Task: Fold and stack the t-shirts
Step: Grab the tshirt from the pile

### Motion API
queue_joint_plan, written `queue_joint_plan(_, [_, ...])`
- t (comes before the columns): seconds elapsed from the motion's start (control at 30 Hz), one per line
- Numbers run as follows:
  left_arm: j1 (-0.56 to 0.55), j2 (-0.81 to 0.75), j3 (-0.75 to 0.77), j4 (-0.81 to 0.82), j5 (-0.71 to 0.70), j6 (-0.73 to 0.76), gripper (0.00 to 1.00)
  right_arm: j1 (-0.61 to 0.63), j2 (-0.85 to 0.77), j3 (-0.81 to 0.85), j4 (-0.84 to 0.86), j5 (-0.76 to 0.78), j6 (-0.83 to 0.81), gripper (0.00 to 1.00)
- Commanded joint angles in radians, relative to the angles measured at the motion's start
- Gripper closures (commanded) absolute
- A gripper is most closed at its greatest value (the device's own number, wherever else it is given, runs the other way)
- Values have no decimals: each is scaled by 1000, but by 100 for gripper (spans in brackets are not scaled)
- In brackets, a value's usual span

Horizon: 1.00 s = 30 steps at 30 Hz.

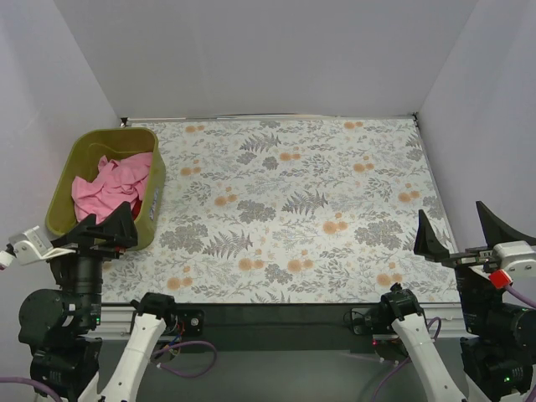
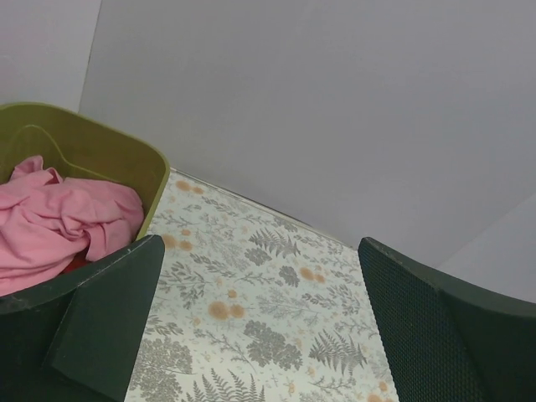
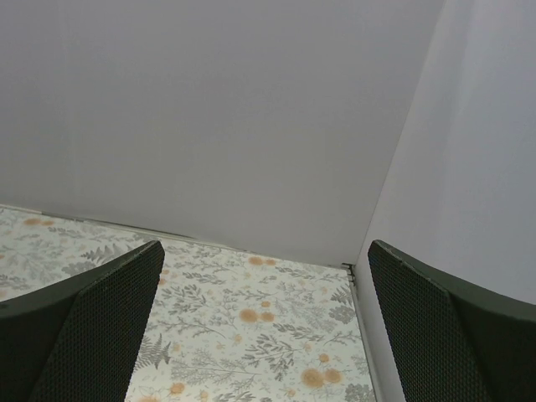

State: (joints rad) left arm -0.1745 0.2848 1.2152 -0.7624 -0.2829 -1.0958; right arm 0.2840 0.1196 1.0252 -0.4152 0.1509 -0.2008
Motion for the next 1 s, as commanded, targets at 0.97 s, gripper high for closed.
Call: queue_joint_plan(0.97, [444, 1166, 133, 176, 85, -75, 7, 7, 112, -149, 27, -206, 150, 2])
